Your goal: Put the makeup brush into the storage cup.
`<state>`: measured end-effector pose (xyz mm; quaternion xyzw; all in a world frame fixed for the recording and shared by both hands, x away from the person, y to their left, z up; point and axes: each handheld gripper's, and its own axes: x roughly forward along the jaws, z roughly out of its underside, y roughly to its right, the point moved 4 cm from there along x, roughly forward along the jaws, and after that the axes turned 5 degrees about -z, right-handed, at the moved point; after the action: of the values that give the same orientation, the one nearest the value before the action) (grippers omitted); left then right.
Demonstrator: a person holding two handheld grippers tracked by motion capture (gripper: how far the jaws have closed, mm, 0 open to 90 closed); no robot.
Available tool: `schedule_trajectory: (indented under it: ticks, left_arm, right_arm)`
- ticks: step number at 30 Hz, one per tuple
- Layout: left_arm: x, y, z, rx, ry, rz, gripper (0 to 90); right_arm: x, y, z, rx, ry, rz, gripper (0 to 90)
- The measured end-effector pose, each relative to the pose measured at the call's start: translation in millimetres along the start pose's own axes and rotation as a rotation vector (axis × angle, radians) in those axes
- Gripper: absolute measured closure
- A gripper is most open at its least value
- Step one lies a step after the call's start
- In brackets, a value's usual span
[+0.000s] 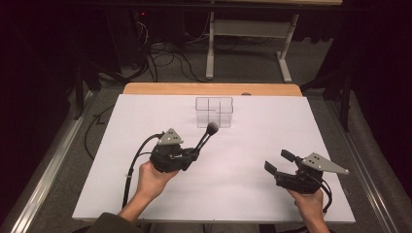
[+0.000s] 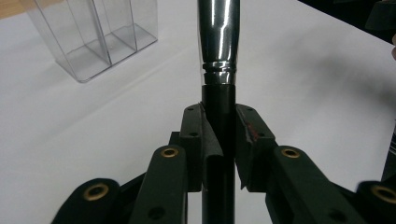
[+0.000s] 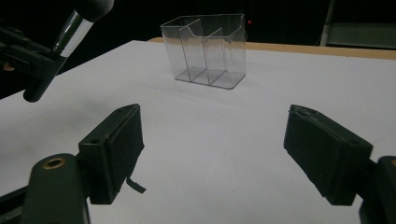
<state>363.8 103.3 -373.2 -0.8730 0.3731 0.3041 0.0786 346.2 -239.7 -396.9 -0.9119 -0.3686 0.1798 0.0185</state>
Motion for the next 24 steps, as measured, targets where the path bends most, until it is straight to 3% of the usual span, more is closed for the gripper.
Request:
schedule_trajectory:
  ticks: [2,7,16,24]
  left_arm:
    - [-0.3,0.4,-0.2,0.001,0.002,0.001,74.2]
    - [-0.7,2.8,-1.1,0.01,0.011,0.01,74.1]
    - [2.2,9.6,-2.5,0.03,0.018,0.023,74.1]
    - [0.7,17.4,-6.0,0.056,0.041,0.037,74.1]
  right_arm:
    - [1.3,-2.2,-2.0,-0.015,-0.009,0.007,19.4]
    - [6.5,-12.1,-7.7,-0.049,-0.008,-0.037,19.7]
    - [19.5,-26.2,-15.1,-0.046,-0.005,-0.109,23.8]
    - [37.5,-41.8,-18.9,-0.074,-0.033,-0.155,25.7]
